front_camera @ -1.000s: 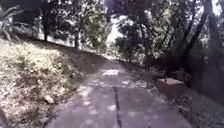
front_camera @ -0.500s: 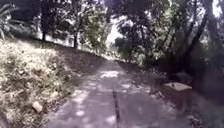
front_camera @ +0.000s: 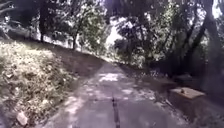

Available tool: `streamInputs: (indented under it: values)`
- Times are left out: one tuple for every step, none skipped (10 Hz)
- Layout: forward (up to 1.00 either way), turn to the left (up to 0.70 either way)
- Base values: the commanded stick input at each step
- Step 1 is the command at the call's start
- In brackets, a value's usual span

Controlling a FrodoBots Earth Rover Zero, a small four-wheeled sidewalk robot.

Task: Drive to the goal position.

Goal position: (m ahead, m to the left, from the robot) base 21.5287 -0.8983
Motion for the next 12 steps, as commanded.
streamInputs:
  values:
    - [0.5, 0.5]
    - [0.5, 0.5]
    - [0.5, 0.5]
    - [0.5, 0.5]
    - [0.5, 0.12]
    - [0.5, 0.0]
    - [0.5, 0.0]
    - [0.5, 0.0]
    - [0.5, 0.0]
    - [0.5, 0.0]
    - [0.5, 0.0]
    - [0.5, 0.0]
